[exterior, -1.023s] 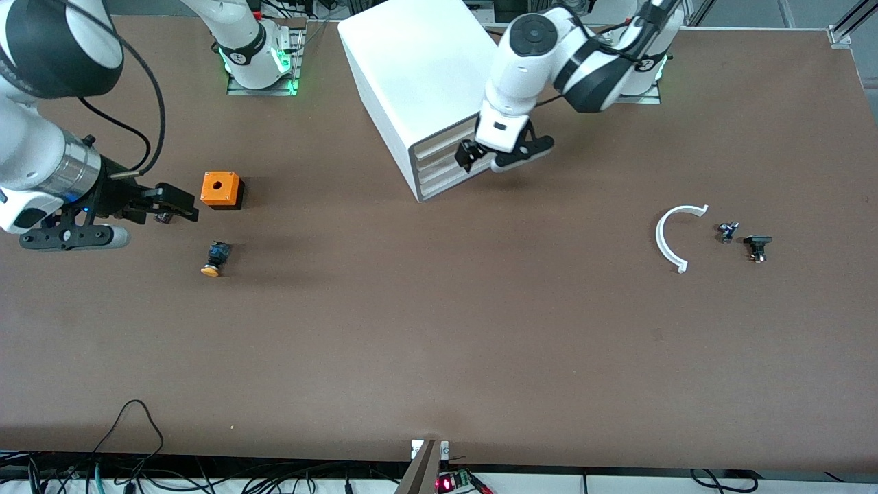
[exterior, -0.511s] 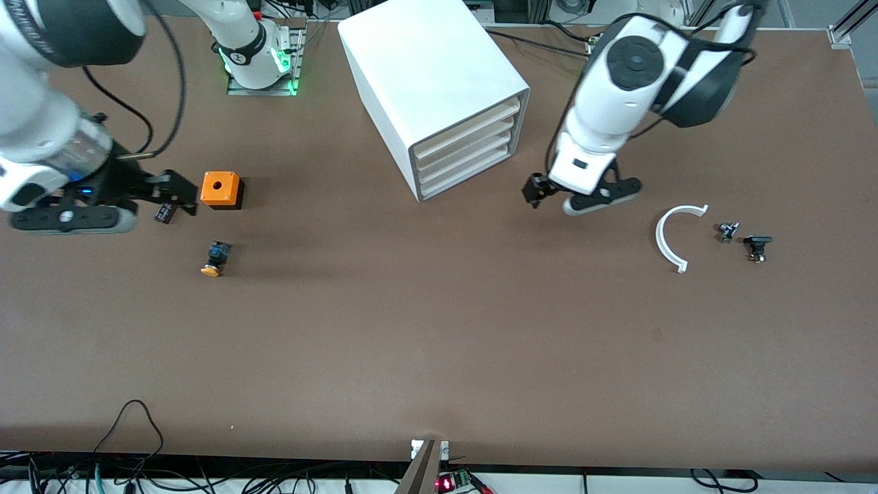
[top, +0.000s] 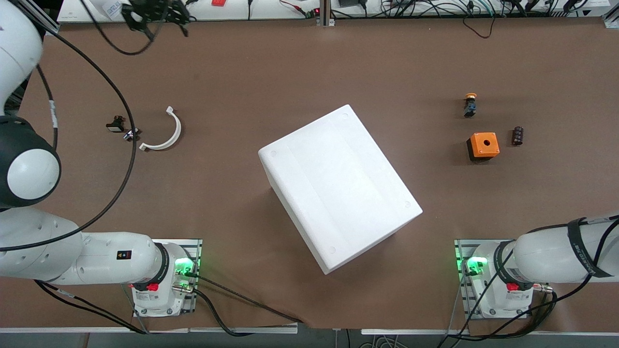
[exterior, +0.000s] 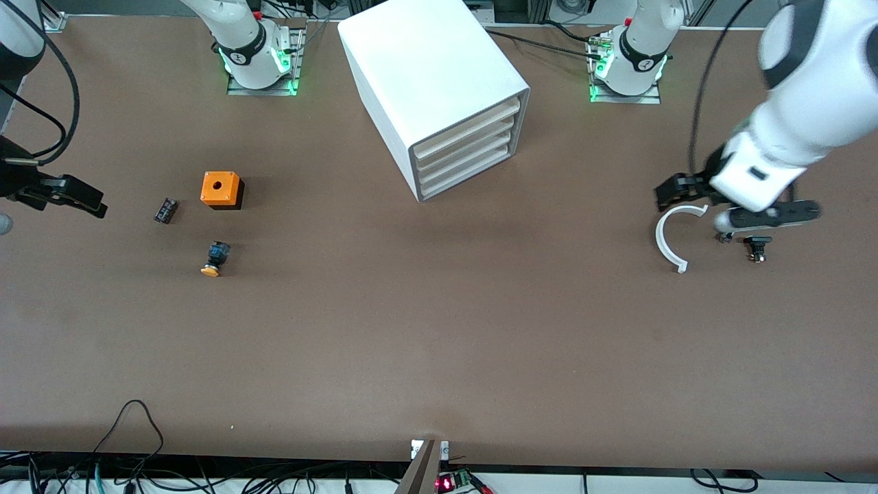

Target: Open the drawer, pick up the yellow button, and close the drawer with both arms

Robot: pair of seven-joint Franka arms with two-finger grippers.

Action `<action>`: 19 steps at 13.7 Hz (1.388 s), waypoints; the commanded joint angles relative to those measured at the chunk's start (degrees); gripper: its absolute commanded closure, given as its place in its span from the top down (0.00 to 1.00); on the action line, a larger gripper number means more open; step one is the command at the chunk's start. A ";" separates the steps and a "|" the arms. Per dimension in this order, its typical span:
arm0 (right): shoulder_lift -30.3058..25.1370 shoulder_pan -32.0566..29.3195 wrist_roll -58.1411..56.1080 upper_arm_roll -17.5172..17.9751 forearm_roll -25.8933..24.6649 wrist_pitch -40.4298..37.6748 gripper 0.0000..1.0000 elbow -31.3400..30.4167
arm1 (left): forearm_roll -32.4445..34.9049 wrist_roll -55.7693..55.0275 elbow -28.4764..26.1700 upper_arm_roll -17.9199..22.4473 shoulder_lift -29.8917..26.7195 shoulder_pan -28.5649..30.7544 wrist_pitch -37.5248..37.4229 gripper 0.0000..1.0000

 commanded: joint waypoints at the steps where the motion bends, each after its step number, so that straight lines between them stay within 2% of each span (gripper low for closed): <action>1: -3.13 0.60 -2.11 -1.49 -0.13 0.83 1.00 -3.40 | -0.35 9.77 3.21 5.29 -0.97 -0.62 -4.40 1.00; 4: -4.54 0.60 -2.11 -1.32 -0.13 0.56 1.00 -3.93 | -0.26 21.12 3.12 10.32 -2.55 -0.62 -4.84 1.00; 6: -5.50 0.51 -2.11 -1.14 -0.04 0.47 1.00 -4.02 | -0.18 21.85 3.04 11.99 -3.25 -0.62 -5.02 1.00; 8: -7.52 0.51 -2.11 -0.96 0.66 -1.01 1.00 -5.59 | -0.09 21.94 3.12 12.00 -3.43 -0.88 -5.19 1.00; 13: -15.16 0.51 -2.11 -1.05 0.66 0.12 1.00 -14.91 | -0.09 22.02 5.14 11.12 -2.82 -1.06 -7.66 1.00; 19: -14.91 0.34 -0.71 -0.87 0.57 -0.05 1.00 -12.73 | -0.18 21.85 5.23 11.21 -2.82 -1.06 -7.74 1.00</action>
